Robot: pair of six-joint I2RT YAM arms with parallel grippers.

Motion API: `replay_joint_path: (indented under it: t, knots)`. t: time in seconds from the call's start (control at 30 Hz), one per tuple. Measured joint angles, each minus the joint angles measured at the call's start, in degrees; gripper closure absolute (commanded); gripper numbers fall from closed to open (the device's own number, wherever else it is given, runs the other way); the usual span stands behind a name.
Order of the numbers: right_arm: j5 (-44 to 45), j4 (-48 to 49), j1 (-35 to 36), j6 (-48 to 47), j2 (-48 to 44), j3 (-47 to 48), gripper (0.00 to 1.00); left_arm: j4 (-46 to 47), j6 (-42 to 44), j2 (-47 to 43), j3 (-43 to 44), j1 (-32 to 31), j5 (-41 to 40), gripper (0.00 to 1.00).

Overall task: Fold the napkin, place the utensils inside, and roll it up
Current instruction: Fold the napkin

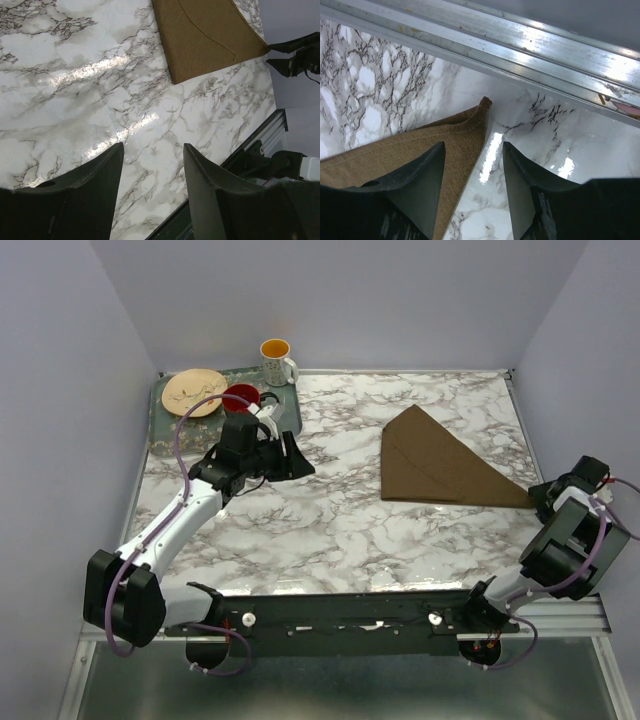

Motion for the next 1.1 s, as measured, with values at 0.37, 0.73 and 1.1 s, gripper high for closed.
replay_joint_path:
  t: [0.37, 0.73, 1.1]
  knots:
    - [-0.09, 0.98, 0.0, -1.4, 3.43, 2.62, 0.47, 0.07, -0.31, 1.09, 0.04, -1.01, -0.11, 0.4]
    - [0.0, -0.76, 0.92, -1.51, 7.1, 5.6, 0.46, 0.96, -0.74, 1.09, 0.04, -1.01, -0.11, 0.4]
    - [1.55, -3.02, 1.18, -1.53, 7.45, 6.64, 0.36, 0.98, -0.87, 1.09, 0.04, -1.01, -0.09, 0.4]
